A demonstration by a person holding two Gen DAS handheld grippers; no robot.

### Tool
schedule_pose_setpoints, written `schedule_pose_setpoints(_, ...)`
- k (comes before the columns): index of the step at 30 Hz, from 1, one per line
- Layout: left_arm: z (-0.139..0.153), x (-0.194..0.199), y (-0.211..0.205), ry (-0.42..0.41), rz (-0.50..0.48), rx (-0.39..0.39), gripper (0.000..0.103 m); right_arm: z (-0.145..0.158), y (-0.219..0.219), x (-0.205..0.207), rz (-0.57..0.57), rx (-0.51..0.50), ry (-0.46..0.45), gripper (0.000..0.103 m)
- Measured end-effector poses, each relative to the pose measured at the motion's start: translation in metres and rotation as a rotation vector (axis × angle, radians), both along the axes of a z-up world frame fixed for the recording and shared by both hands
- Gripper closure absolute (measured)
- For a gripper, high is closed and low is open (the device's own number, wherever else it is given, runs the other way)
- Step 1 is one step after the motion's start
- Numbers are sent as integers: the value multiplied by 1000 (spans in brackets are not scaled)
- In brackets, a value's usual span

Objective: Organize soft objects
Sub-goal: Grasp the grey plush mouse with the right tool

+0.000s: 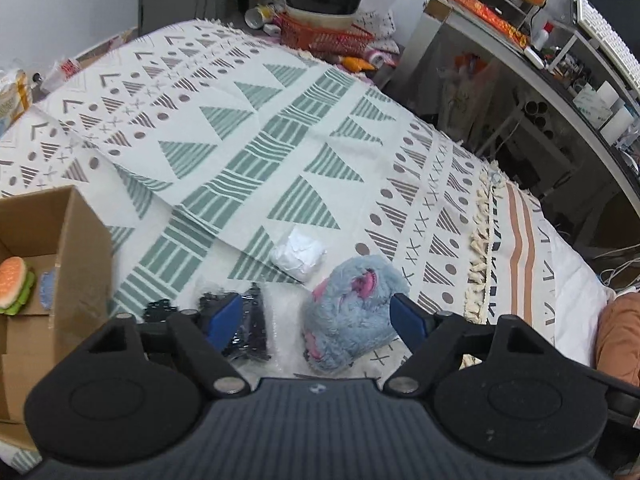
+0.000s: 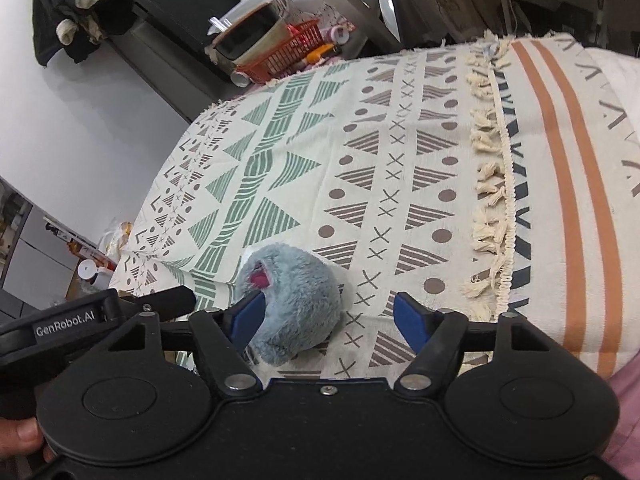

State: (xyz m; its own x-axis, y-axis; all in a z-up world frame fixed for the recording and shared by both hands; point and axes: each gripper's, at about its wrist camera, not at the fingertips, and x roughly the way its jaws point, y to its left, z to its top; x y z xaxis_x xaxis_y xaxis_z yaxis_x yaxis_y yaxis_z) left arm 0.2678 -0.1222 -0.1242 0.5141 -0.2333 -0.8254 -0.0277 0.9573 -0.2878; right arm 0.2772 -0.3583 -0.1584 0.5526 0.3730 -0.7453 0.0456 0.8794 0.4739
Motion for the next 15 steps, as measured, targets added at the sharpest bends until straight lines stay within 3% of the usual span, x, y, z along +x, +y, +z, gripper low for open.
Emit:
schedule_pose_setpoints(5, -15, 13, -9, 29, -29, -21, 32, -10, -3, 12, -1, 22, 24, 43)
schedule_pose_setpoints(9, -26, 23, -13, 63, -30, -44, 48, -17, -5, 21, -2, 44, 44, 49)
schedule_pose_setpoints(15, -35, 35, -14, 81, -32, -57, 56, -22, -1, 31, 21, 58, 66, 52)
